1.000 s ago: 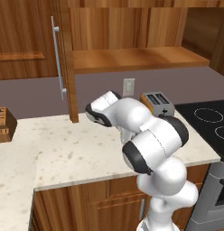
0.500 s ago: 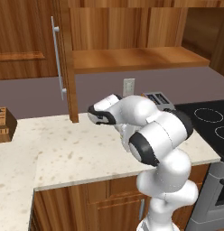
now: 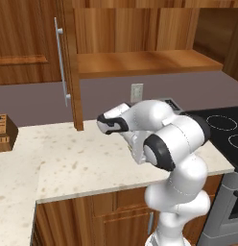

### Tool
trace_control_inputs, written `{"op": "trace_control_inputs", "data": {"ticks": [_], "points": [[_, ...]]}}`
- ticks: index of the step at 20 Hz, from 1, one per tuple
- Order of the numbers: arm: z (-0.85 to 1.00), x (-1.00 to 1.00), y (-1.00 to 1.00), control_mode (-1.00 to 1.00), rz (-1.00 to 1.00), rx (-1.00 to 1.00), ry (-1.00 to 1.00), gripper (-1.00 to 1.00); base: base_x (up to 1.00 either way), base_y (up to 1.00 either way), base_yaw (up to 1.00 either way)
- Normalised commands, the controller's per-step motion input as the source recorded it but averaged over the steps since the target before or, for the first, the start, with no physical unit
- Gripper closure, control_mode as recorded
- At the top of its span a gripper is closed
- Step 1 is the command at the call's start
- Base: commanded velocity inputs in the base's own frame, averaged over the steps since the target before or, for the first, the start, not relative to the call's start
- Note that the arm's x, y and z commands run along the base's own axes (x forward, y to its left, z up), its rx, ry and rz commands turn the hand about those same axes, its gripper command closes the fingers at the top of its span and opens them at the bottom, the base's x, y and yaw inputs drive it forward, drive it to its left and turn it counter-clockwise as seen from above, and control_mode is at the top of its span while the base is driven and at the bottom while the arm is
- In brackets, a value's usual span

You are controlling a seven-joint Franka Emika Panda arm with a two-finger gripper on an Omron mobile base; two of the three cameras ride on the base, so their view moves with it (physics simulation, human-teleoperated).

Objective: Open the cabinet and setup a tea strainer by placing it in the bowl upright.

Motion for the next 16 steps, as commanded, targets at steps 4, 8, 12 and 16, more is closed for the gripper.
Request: {"op": "trace_control_inputs", "data": {"ticks": [4,8,12,16], "points": [[-0.38,0.11,0.0,-1.0,0.0,-0.17,-0.11,1.0,0.0,0.0,0.0],[-0.3,0.05,0.0,-1.0,0.0,-0.16,-0.11,1.0,0.0,0.0,0.0],[-0.14,0.0,0.01,-1.0,0.0,-0.13,-0.07,1.0,0.0,0.0,0.0],[-0.03,0.0,0.01,-1.0,0.0,-0.03,-0.02,1.0,0.0,0.0,0.0]]}}
